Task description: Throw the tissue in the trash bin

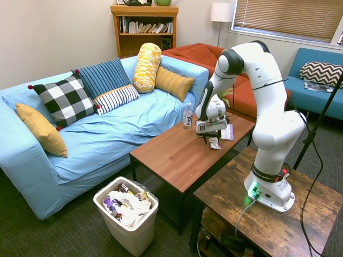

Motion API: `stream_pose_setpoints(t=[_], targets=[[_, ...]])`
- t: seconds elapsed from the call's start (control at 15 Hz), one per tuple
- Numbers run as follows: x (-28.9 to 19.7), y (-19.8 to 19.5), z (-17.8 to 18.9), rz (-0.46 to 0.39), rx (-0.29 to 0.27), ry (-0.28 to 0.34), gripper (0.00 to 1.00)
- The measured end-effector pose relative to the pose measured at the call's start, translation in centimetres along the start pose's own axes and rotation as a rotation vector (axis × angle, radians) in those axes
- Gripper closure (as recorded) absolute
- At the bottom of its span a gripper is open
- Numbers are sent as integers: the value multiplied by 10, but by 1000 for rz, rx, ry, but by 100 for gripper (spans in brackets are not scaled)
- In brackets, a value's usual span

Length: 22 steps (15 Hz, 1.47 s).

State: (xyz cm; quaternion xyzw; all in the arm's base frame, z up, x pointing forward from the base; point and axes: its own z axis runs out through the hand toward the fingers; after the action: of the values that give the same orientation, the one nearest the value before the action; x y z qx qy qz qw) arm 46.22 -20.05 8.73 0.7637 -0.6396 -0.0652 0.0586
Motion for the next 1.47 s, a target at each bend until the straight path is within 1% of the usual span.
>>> stream_pose_setpoints(t=[0.4,0.8,0.93,1.13,1.27,1.47], targets=[[3,-1,6,-13,2,-10,100],[5,-6,-3,-33,28,-10,100],[1,-16,-29,-52,65,5,100],[-28,-39,-97,-123,103,41,100],[-71,-64,-147,-168,116,80,100],[-159,-111,-210,-233,136,125,100]])
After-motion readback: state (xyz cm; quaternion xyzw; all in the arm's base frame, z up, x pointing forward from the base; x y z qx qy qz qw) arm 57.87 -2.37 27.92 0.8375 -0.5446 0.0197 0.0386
